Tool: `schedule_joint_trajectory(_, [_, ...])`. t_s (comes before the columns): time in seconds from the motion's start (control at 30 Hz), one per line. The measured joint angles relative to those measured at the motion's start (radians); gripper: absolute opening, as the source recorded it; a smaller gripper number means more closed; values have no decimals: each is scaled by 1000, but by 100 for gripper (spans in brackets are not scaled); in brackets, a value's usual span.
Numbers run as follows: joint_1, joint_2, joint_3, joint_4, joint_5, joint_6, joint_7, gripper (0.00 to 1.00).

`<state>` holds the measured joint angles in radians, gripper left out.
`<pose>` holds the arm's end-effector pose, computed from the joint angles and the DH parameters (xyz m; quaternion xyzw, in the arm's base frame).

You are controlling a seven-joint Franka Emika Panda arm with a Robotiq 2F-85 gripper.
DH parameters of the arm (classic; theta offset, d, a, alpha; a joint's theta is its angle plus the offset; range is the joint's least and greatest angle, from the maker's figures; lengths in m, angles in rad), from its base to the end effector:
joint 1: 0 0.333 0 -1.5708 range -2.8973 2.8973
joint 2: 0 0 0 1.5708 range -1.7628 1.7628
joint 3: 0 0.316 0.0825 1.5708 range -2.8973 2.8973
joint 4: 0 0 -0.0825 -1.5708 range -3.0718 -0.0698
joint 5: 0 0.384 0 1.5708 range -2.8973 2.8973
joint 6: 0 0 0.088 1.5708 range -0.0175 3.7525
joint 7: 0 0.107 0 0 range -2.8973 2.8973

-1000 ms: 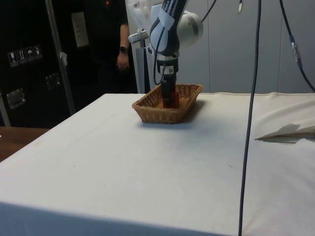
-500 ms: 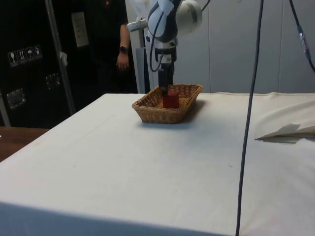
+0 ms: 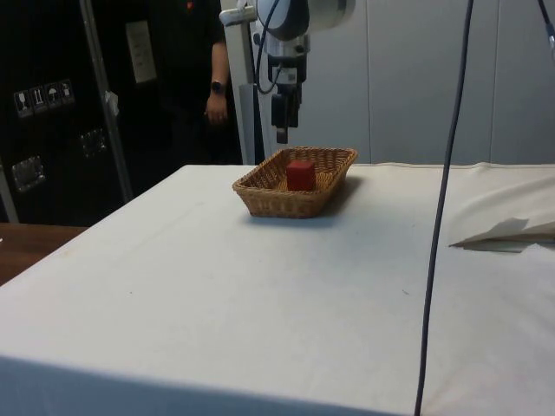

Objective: Pick up the cube and place it into the basket.

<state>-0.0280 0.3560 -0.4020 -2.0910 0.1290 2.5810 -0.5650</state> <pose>0.5468 -0.2462 0.2804 0.9956 0.0325 0.0598 0.0650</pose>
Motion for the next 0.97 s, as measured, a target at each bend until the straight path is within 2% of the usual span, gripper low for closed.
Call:
schedule_joint_trajectory(0.37, [13,-60,2,-2,0,-40,16,100])
schedule_joint_trajectory(0.6, [28,-108,16,-13,1,-56,46,100])
schedule_joint_trajectory(0.97, [40,-136,30,-27,0,-58,71,100])
